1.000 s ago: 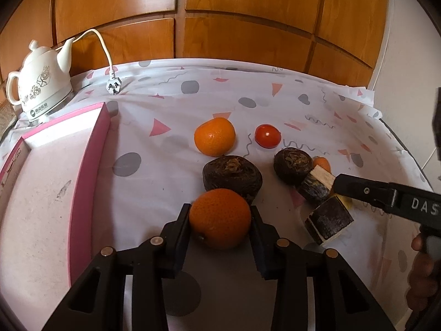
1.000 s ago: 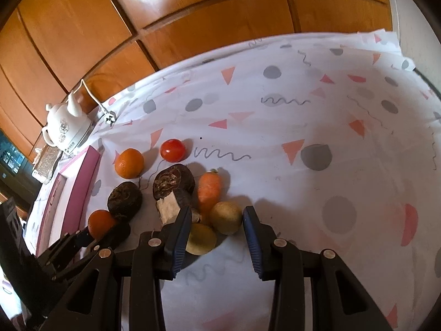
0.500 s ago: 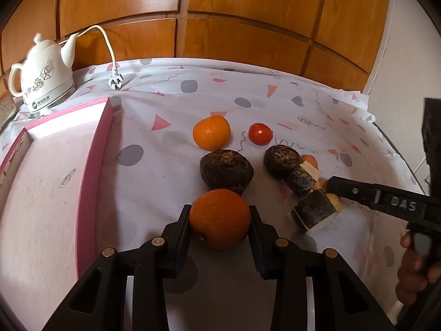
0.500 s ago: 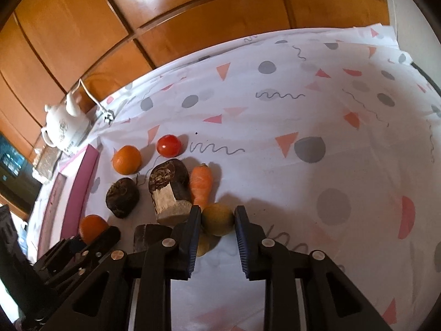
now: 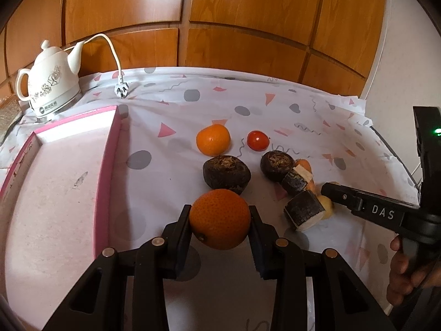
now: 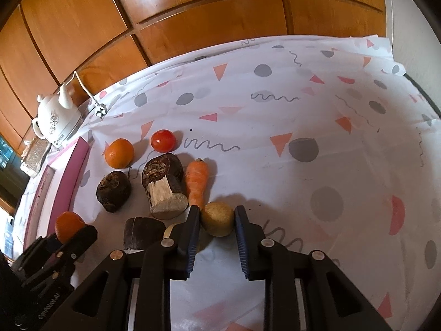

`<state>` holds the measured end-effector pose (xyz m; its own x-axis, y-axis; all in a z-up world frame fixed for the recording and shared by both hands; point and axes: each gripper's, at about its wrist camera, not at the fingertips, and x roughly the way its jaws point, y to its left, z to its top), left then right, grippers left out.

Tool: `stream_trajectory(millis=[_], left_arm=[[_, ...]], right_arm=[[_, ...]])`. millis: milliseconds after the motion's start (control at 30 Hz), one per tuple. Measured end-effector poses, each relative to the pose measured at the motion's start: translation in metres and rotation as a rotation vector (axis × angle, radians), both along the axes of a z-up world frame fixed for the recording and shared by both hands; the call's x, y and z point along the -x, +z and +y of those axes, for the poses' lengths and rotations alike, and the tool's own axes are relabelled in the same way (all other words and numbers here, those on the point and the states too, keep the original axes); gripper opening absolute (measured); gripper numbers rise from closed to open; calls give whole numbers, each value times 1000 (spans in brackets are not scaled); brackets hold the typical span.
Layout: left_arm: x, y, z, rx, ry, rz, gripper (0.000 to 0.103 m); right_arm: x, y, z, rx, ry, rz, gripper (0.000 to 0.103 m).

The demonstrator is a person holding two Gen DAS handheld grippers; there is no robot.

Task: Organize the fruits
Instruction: 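Carry the orange into the pink tray and open the left tool while the right tool drops the potato there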

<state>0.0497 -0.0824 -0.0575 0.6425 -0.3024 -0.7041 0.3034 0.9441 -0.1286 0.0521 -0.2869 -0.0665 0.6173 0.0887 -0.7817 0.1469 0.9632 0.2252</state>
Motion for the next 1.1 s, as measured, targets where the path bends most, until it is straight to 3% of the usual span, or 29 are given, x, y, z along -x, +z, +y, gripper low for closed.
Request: stream_trajectory(millis=[267, 400, 767, 1100], left_arm=[[8, 18, 9, 5, 44, -25, 39], [11, 27, 16, 17, 68, -39, 39], [10, 45, 69, 17, 196, -52, 39], [2, 41, 139, -21, 342, -61, 39]], right_arm=[[15, 30, 28, 173, 26, -129, 25], [18, 43, 59, 221, 114, -178, 25], [6, 48, 123, 142, 307, -164, 25], [-18, 56, 191, 104, 387, -153, 25]])
